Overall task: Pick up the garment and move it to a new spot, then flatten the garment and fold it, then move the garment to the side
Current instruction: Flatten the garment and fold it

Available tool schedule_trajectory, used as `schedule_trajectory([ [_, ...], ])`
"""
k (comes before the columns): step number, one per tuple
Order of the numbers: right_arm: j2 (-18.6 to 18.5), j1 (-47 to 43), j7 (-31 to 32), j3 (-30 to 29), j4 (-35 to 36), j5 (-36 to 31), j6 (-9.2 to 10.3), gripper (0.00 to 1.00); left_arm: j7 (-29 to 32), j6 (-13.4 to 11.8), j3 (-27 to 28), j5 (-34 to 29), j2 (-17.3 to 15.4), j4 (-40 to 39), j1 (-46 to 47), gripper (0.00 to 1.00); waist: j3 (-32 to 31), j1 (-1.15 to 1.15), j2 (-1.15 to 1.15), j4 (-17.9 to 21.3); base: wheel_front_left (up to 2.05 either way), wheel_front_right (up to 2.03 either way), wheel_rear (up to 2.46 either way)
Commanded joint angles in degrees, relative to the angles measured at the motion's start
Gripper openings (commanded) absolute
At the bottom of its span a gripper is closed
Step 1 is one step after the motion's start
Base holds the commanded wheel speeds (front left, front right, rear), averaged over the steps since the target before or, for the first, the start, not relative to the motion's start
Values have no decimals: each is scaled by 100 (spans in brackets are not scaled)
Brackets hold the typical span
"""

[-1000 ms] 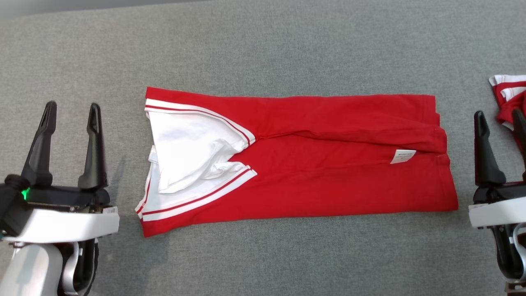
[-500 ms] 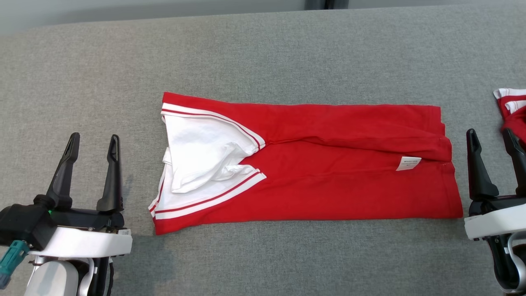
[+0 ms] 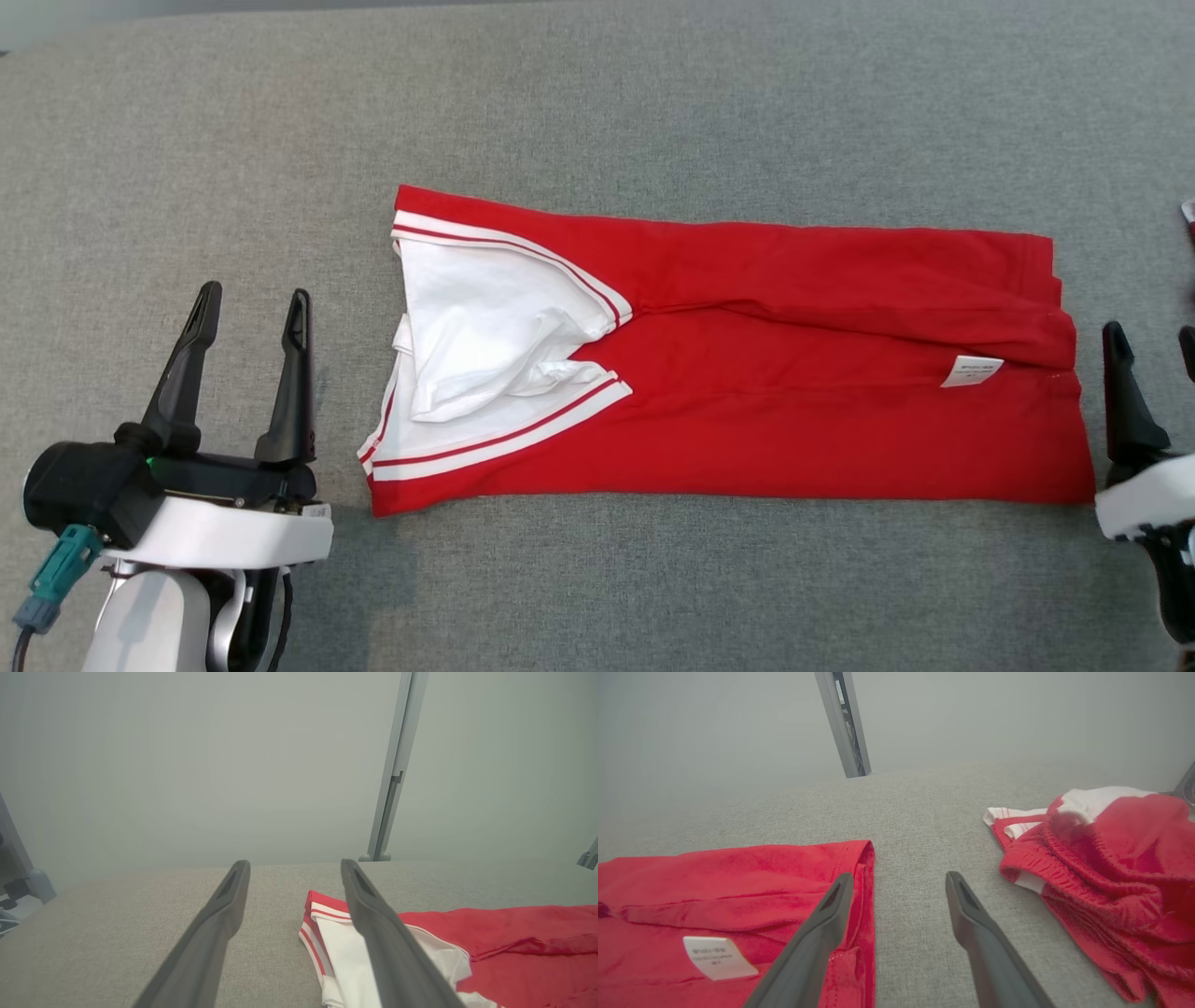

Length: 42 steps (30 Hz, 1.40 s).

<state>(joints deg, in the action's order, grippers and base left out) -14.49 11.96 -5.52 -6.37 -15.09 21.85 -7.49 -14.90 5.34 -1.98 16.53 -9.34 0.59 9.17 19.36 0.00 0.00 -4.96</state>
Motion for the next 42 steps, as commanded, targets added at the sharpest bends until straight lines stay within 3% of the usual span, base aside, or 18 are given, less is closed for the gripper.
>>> schedule_trajectory([
  [1,-18,177,20,80,-115,71,0,100,-16,37,46,-44,15,11,136,100,82,0,0,-27,0,0,0],
  [13,-10,513,453,889,-1168,582,0,100,-16,176,129,-196,165,121,359,100,325,0,0,-135,0,0,0],
  [14,-20,515,471,913,-1159,592,0,87,-16,178,145,-191,164,132,370,100,333,0,0,-125,0,0,0],
  [15,-28,515,471,942,-1145,601,0,45,-16,187,164,-192,167,135,377,100,336,0,0,-113,0,0,0],
  [16,-32,510,474,976,-1134,600,0,15,-16,195,179,-199,173,139,380,100,334,0,0,-102,0,0,0],
  [17,-37,506,447,1015,-1103,607,0,0,-16,200,185,-204,180,146,382,100,329,0,0,-93,0,0,0],
  [24,-160,438,63,895,-933,658,2,0,-16,210,259,-236,210,143,391,100,287,0,0,-4,0,0,0],
  [32,-626,376,-97,-112,-738,760,1,0,-16,214,320,-260,188,144,329,100,266,0,0,188,0,0,0],
  [36,-645,439,1,-185,-590,749,0,0,-16,214,306,-260,153,139,346,100,253,0,0,248,0,0,0],
  [42,-394,540,92,271,147,626,0,0,-16,210,275,-263,142,155,364,100,210,0,0,323,0,0,0],
])
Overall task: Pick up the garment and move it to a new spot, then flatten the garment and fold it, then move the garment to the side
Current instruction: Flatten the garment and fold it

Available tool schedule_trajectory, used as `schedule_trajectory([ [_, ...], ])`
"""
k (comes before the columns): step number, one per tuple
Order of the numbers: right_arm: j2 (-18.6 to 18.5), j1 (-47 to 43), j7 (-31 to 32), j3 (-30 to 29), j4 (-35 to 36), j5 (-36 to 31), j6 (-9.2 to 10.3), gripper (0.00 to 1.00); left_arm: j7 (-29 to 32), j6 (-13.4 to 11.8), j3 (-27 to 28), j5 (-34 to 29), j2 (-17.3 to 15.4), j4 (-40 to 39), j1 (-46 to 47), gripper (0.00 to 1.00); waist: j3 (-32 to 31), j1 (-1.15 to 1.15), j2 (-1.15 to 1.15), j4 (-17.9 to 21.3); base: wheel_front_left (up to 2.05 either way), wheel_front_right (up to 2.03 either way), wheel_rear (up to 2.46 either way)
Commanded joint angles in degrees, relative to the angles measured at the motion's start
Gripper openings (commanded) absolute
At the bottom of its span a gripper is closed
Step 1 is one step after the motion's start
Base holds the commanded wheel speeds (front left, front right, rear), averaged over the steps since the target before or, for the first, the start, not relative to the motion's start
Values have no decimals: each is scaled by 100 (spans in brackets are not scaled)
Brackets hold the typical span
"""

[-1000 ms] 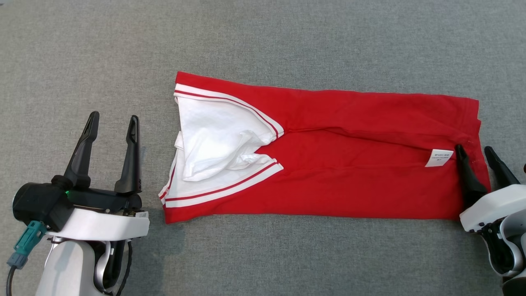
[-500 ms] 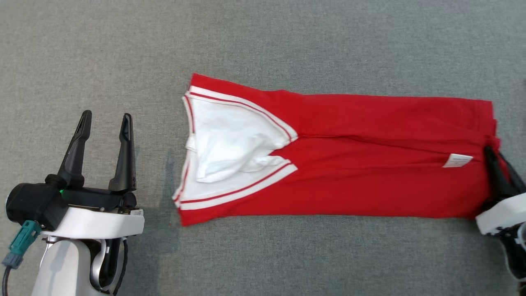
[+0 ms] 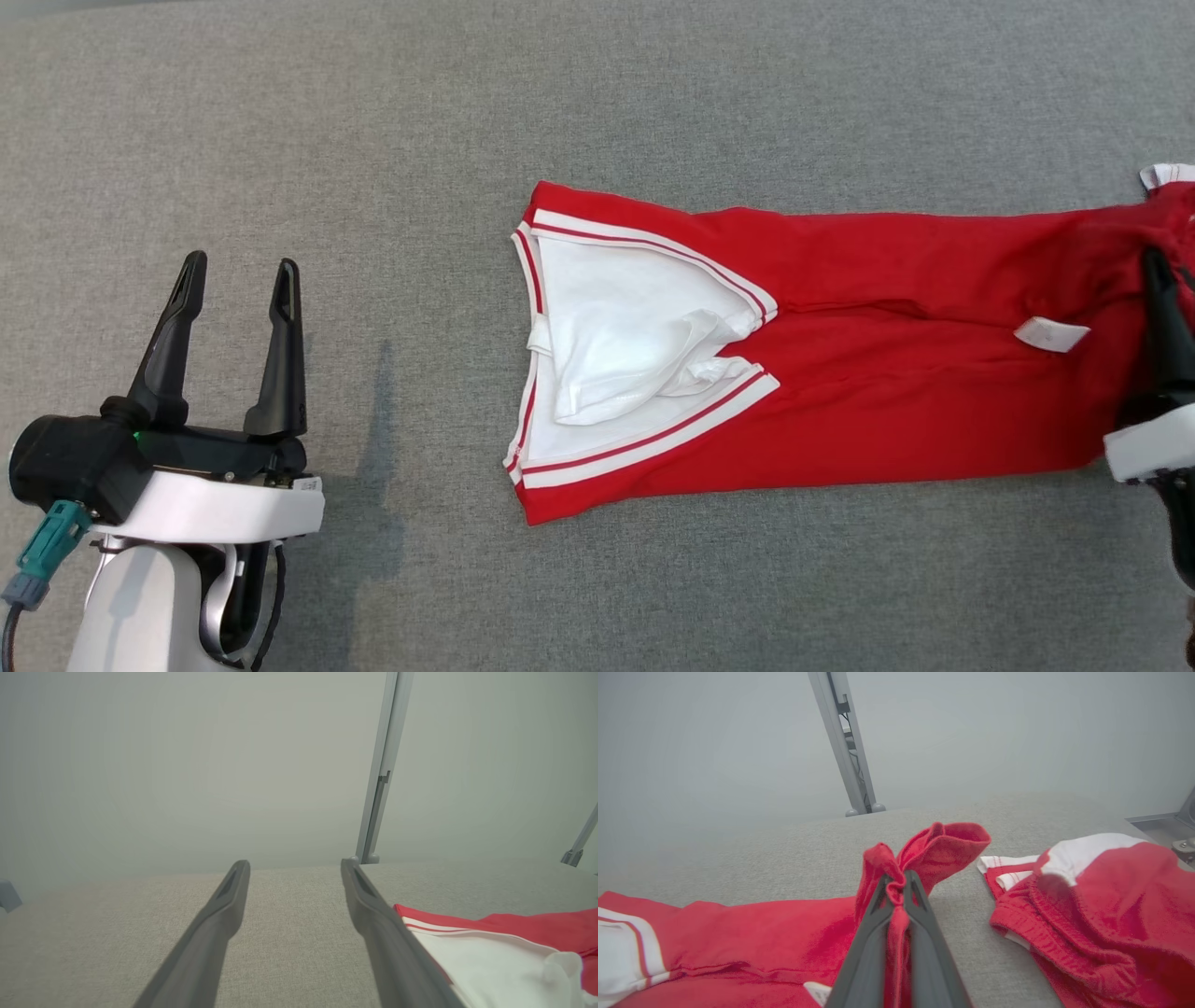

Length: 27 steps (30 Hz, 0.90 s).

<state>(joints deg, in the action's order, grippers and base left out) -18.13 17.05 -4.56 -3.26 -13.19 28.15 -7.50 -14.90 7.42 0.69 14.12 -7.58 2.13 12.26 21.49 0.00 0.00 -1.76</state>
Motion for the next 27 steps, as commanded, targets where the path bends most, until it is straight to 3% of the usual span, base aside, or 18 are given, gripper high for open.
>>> schedule_trajectory([
  [1,39,42,19,48,140,-39,2,0,-16,3,4,-20,-40,1,45,100,-13,0,0,13,0,0,0],
  [8,645,215,352,982,1365,-262,1,0,-16,3,-71,1,-80,37,42,100,-54,0,0,7,0,0,0],
  [12,1135,337,454,1703,1579,-251,1,0,-16,3,-167,27,-65,90,124,100,-71,0,0,-78,0,0,0],
  [20,1497,688,111,3096,845,155,1,0,-17,4,-337,75,-38,164,174,100,-48,0,0,-289,0,0,0],
  [27,1507,1205,-498,3704,-196,685,1,0,-17,4,-490,121,-33,256,277,100,10,0,0,-472,0,0,0],
])
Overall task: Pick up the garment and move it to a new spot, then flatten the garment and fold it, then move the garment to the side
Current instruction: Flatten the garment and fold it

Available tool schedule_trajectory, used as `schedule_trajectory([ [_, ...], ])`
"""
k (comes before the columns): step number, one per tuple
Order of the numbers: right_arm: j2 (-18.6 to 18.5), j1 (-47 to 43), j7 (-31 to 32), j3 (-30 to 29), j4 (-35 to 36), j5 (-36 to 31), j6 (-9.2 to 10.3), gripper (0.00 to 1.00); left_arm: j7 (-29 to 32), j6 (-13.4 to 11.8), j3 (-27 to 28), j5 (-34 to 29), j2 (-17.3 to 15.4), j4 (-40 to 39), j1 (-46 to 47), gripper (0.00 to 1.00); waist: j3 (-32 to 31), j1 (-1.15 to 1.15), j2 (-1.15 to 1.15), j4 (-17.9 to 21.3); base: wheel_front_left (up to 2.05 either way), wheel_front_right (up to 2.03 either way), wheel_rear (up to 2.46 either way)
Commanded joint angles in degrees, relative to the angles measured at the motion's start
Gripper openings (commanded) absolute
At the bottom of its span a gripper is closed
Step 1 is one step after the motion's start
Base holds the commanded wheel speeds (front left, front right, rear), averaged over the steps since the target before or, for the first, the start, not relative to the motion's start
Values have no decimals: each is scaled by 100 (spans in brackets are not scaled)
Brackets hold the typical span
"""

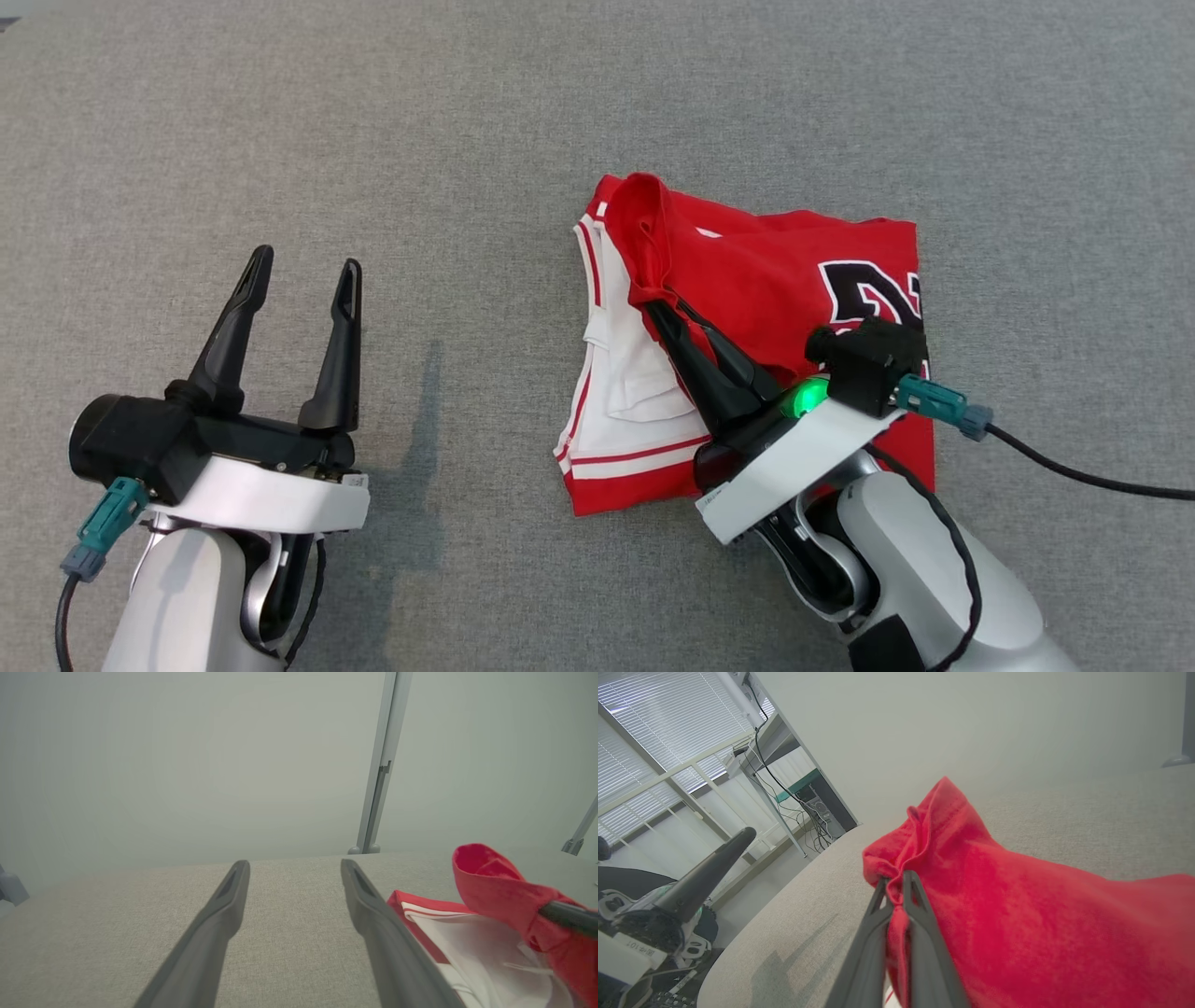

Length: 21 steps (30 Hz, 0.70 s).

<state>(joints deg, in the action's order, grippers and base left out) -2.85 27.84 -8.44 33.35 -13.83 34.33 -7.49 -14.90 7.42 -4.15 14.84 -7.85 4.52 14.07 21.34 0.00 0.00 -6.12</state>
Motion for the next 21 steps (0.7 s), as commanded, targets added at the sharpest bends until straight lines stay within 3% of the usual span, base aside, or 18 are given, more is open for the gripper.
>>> schedule_trajectory([
  [1,-25,209,-185,85,-278,106,0,0,-17,4,-18,49,-4,28,105,100,36,0,0,-46,0,0,0],
  [2,-26,289,-253,121,-406,152,0,0,-17,4,-29,44,-2,36,119,100,46,0,0,-55,0,0,0],
  [3,-24,356,-310,158,-520,208,0,29,-17,4,-37,48,0,37,133,100,59,0,0,-58,0,0,0],
  [4,-22,424,-363,200,-620,273,0,81,-17,4,-40,53,-3,40,142,100,71,0,0,-54,0,0,0],
  [5,-22,492,-408,240,-699,321,0,100,-17,4,-39,53,-3,44,150,100,81,0,0,-50,0,0,0],
  [12,-26,748,-642,355,-582,881,0,100,-17,4,12,30,-23,63,136,100,80,0,0,53,0,0,0],
  [16,-28,656,-680,-142,-359,898,0,100,-17,4,49,-6,-12,75,89,100,39,0,0,138,0,0,0],
  [21,-335,320,-680,-1051,70,644,0,100,-17,4,122,-36,-14,86,20,100,-34,0,0,239,0,0,0],
])
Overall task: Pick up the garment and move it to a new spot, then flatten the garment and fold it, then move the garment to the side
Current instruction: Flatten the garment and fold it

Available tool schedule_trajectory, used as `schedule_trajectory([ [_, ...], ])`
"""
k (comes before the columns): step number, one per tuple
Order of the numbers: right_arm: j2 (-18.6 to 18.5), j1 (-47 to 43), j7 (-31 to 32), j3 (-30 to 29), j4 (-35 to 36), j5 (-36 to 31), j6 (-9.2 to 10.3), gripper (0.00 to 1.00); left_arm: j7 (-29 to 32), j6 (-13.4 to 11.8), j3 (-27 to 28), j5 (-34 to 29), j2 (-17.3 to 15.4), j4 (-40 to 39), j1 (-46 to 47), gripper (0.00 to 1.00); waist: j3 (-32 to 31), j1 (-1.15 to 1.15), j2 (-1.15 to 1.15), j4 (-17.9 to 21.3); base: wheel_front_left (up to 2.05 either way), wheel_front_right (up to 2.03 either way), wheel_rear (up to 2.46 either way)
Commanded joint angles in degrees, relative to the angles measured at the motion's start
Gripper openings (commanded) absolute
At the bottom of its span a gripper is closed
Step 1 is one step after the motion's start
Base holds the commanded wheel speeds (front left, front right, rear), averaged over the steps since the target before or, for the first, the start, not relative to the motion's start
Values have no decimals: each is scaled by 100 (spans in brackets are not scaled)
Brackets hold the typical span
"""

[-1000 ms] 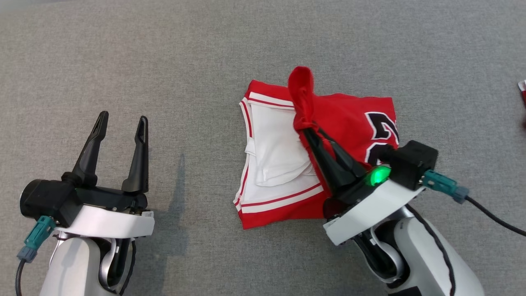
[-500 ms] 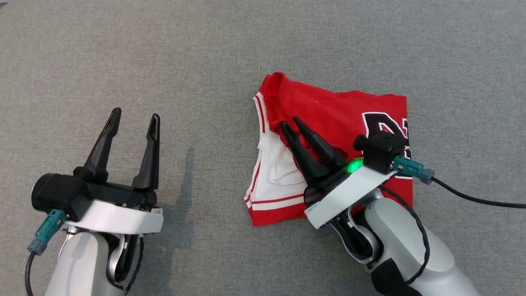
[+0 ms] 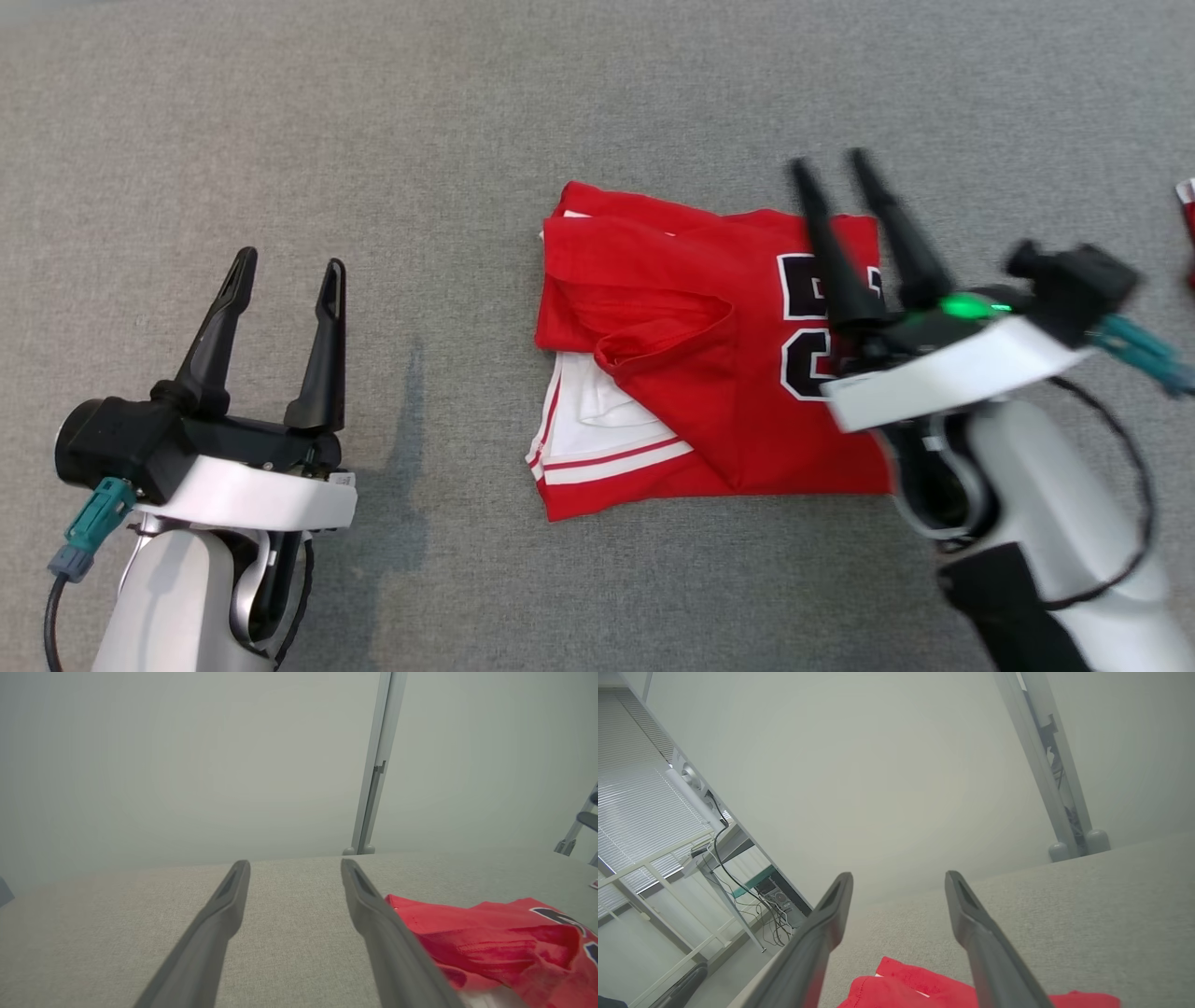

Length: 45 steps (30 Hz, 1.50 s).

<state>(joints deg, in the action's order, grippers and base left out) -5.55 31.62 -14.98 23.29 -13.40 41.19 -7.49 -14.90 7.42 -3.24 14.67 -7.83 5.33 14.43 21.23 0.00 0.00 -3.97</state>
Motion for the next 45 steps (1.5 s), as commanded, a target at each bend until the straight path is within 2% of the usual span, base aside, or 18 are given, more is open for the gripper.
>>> schedule_trajectory([
  [1,-135,-150,-26,-231,105,-105,0,100,-17,4,56,-36,-17,12,-40,100,-43,0,0,46,0,0,0],
  [8,-718,-850,208,-1561,278,-1056,0,100,-17,4,184,-120,-5,74,-133,100,-189,0,0,166,0,0,0],
  [11,-862,-1166,378,-1985,336,-1451,0,100,-17,4,211,-147,-20,95,-170,100,-239,0,0,191,0,0,0],
  [17,-854,-1678,680,-2571,621,-1872,0,100,-17,4,230,-160,-41,137,-220,100,-313,0,0,220,0,0,0],
  [27,-721,-1943,987,-2734,973,-2073,0,100,-17,4,233,-197,-19,221,-289,100,-409,0,0,212,0,0,0],
  [37,-741,-1944,1149,-2520,1073,-2084,0,100,-17,4,199,-208,29,242,-284,100,-438,0,0,136,0,0,0],
  [38,-735,-1905,1191,-2455,1053,-2051,0,70,-17,4,194,-208,33,240,-278,100,-432,0,0,121,0,0,0],
  [39,-742,-1856,1213,-2355,1025,-2040,0,25,-17,4,184,-207,40,237,-269,100,-424,0,0,105,0,0,0],
  [40,-736,-1802,1244,-2234,1001,-2029,0,0,-17,4,179,-206,44,235,-258,100,-415,0,0,88,0,0,0],
  [45,-677,-1530,1298,-1382,734,-1959,0,0,-17,4,109,-181,91,227,-166,100,-331,0,0,-52,0,0,0],
])
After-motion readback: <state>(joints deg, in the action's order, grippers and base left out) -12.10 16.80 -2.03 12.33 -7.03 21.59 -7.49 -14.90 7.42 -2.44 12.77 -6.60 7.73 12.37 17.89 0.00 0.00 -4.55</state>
